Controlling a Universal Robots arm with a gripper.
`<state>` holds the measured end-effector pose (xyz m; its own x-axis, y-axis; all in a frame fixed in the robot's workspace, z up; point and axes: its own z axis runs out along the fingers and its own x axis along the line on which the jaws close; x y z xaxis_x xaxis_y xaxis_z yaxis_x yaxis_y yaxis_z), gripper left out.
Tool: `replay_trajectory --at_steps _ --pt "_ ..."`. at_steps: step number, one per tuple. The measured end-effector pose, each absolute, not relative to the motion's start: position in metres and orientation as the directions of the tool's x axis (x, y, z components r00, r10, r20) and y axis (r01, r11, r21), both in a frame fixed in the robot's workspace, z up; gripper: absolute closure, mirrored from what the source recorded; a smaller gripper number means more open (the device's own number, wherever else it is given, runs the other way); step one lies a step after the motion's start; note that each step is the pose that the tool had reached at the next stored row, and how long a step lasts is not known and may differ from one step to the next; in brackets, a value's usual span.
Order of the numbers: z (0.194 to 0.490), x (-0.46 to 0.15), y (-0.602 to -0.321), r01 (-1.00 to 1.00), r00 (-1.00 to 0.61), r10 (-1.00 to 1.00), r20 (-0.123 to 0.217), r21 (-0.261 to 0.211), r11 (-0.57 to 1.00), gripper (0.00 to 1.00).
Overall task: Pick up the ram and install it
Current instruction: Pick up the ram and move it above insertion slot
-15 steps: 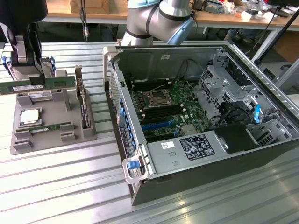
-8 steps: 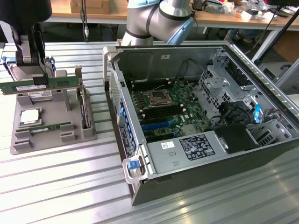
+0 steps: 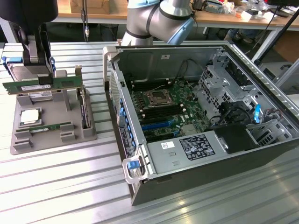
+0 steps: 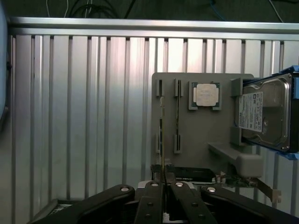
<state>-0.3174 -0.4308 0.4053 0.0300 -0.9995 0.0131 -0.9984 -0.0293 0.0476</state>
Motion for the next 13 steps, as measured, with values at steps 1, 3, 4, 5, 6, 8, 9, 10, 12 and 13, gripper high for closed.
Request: replay_trajectory --at_steps 1,3,4,5,6,8,9,10,12,13 --pt "0.4054 -0.3166 -0.4308 -0.998 0.030 -0.999 0.013 0.048 -0.029 0.88" --pt "0.4054 -0.3152 -0.4308 -0.998 0.030 -0.999 0.014 0.048 -0.029 0.88" --pt "0.4053 -0.3147 -0.4309 -0.998 0.030 -0.999 0.014 0.048 -0.029 0.88" --pt "0.4053 -0.3142 -0.4308 -0.998 0.030 -0.999 0.014 0.048 -0.029 0.88" --pt "0.4053 -0.3137 -0.4308 -0.998 0.030 -0.999 0.014 0.048 -0.029 0.88" --pt "0.4054 -0.3109 -0.4308 -0.998 0.030 -0.999 0.015 0.048 -0.029 0.88" --pt "0.4053 -0.3103 -0.4308 -0.998 0.030 -0.999 0.015 0.048 -0.029 0.88" --pt "0.4053 -0.3099 -0.4308 -0.998 0.030 -0.999 0.015 0.048 -0.029 0.88" --pt "0.4053 -0.3084 -0.4308 -0.998 0.030 -0.999 0.016 0.048 -0.029 0.88" --pt "0.4053 -0.3075 -0.4309 -0.998 0.030 -0.999 0.016 0.048 -0.029 0.88"
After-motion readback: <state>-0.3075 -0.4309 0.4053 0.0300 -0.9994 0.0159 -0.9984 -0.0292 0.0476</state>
